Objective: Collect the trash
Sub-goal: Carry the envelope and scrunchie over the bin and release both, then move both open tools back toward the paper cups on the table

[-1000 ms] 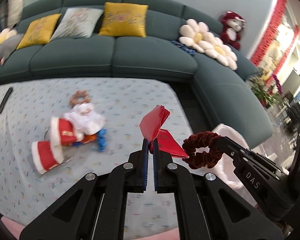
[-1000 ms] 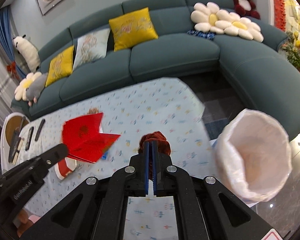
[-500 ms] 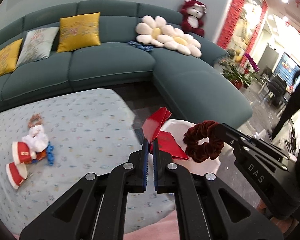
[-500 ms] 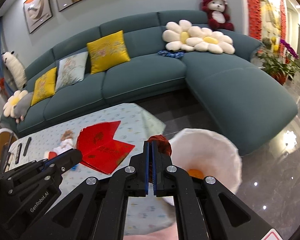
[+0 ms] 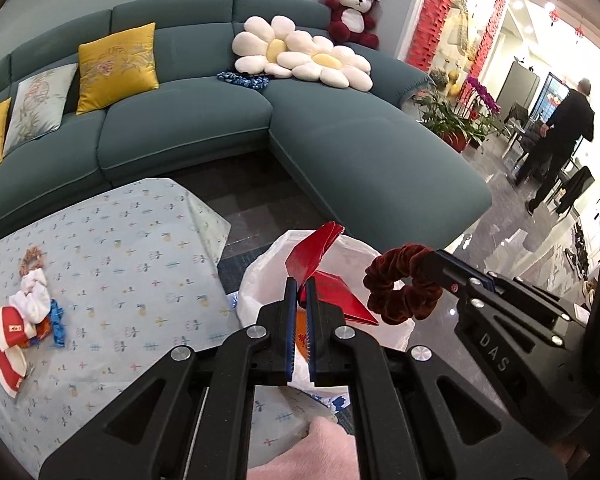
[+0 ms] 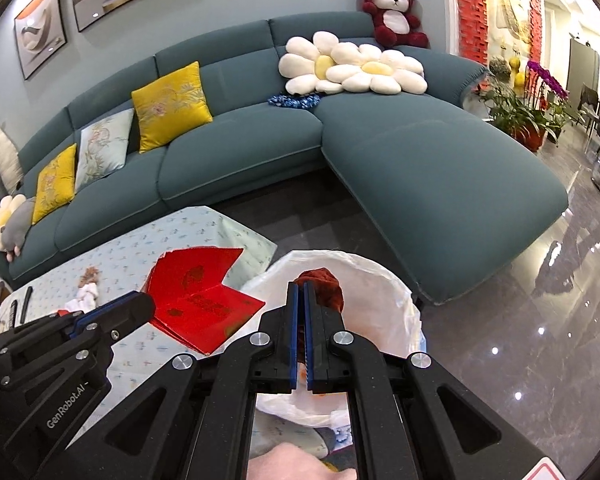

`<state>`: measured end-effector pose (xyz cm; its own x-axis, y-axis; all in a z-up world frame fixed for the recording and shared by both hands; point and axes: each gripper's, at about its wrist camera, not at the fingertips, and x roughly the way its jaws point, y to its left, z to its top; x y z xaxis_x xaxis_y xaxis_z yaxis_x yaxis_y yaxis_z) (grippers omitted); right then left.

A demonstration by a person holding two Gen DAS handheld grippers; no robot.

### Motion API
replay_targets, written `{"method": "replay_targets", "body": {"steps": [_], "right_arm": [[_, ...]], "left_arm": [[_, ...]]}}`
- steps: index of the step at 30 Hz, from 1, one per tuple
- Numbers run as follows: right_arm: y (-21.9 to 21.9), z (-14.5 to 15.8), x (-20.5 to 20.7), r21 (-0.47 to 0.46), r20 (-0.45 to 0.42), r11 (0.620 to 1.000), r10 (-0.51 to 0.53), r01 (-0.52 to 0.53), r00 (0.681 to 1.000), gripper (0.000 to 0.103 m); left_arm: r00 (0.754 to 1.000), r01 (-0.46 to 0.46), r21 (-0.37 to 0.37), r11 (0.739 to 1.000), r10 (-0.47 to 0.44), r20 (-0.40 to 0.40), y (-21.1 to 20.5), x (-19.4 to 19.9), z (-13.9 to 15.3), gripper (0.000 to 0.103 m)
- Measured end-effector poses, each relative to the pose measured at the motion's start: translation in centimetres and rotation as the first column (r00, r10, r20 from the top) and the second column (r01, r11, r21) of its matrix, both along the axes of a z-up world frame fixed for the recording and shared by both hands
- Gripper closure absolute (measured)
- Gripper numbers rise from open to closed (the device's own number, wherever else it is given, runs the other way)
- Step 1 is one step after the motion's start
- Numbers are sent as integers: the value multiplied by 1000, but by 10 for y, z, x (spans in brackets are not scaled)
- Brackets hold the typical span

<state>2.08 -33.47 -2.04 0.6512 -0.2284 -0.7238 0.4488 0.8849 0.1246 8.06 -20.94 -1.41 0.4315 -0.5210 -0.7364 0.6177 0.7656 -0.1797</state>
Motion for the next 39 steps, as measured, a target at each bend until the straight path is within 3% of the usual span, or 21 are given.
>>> {"method": "replay_targets", "body": {"steps": [11, 12, 13, 15, 20, 24, 39], "right_arm": [[-13, -14, 8, 16, -23, 1000, -6, 6, 1000, 98], [-13, -14, 8, 16, -23, 1000, -6, 6, 1000, 98], [-13, -13, 8, 15, -20, 1000, -11, 11, 1000, 94], [-12, -11, 8, 15, -14, 1000, -17, 17, 1000, 84], [-6, -2, 6, 6, 7, 1000, -24, 24, 1000, 61], [5, 6, 4, -3, 21, 1000, -16, 16, 1000, 57], [80, 20, 20, -46, 19, 995, 93, -92, 995, 47]], "left_arm": [[1000, -11, 7, 1000, 11, -26, -19, 8, -10, 95], [999, -17, 8, 1000, 17, -36, -20, 10, -11, 84], [999, -22, 11, 1000, 23, -44, -19, 12, -12, 65], [998, -58, 3, 998, 58, -33, -16, 14, -10, 53], [995, -91, -5, 996, 91, -30, -2, 21, -4, 51], [993, -120, -7, 993, 120, -14, 12, 22, 1, 47], [968, -250, -25, 968, 250, -8, 100, 36, 11, 46]]}}
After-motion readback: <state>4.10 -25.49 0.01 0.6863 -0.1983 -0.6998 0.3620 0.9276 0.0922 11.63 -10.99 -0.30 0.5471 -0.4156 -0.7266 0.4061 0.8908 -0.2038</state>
